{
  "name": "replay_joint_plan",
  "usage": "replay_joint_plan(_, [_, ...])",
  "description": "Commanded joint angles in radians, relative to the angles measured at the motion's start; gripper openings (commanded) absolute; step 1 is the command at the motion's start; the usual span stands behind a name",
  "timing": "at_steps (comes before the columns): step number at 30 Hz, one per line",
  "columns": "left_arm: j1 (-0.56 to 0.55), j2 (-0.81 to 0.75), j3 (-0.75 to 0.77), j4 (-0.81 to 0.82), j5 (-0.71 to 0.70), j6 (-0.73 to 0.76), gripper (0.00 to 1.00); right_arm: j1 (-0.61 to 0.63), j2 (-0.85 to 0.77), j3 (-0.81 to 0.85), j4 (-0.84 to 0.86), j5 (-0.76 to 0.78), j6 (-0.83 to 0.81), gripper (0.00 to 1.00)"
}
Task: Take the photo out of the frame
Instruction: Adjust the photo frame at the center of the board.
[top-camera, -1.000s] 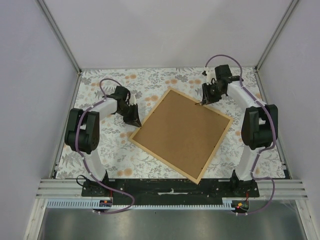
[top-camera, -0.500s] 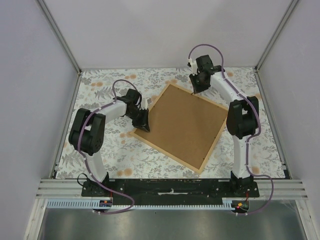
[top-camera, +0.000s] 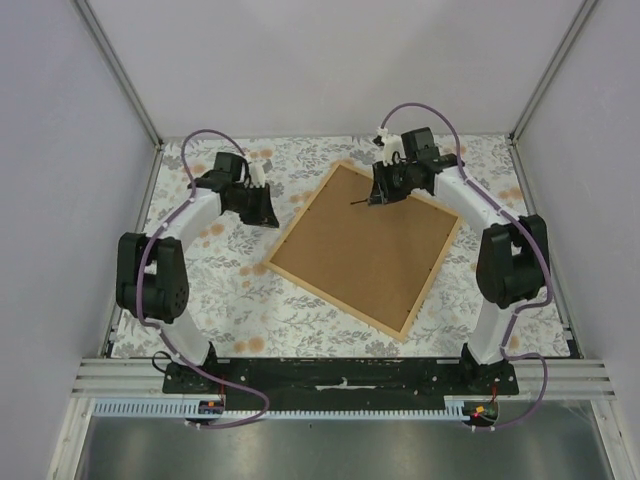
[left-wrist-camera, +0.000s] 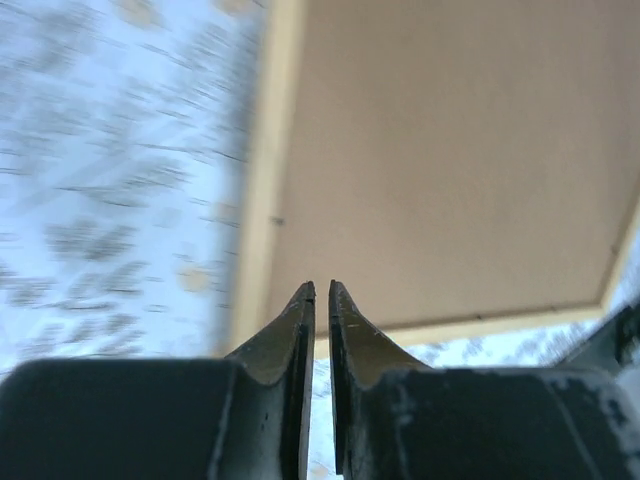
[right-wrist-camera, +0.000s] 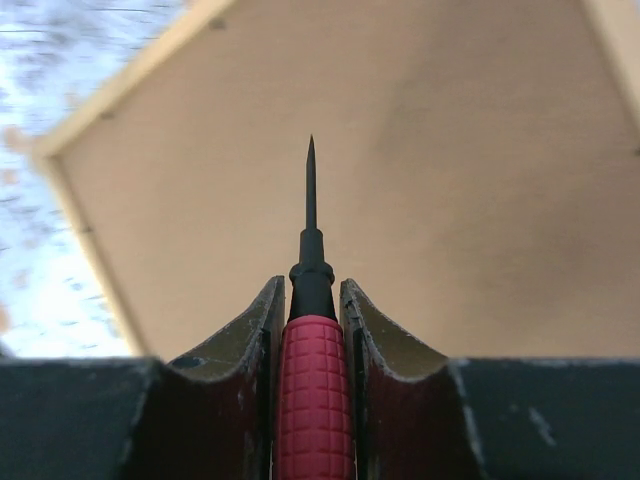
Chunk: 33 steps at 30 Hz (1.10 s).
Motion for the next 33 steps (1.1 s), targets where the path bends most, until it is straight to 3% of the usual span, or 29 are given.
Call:
replay_joint_plan(1, [0.089,0.025,0.014,0.057,-0.131,0.081,0.16,0.011,-0.070,-0.143,0.201,-0.316,0.203,0.00])
replay_joint_plan(4, [0.109,0.098,-0.007,0.069,-0.163,0.084,0.15,0.017,-0.057,-0.235,0.327,-0.390,0.327,0.00])
replay_joint_plan(10, [0.121,0.165,-0.061,0.084,-0.085,0.084,0.15,0.060,0.006,-0.290,0.483,-0.450,0.478,0.00])
replay_joint_plan(21, [0.106,0.165,-0.145,0.054,0.107,0.081,0.14,0.103,0.128,-0.253,0.428,-0.384,0.544,0.00])
replay_joint_plan(33, [0.002,0.125,-0.205,0.107,0.180,0.045,0.14,0.137,0.133,-0.305,0.451,-0.378,0.515,0.00])
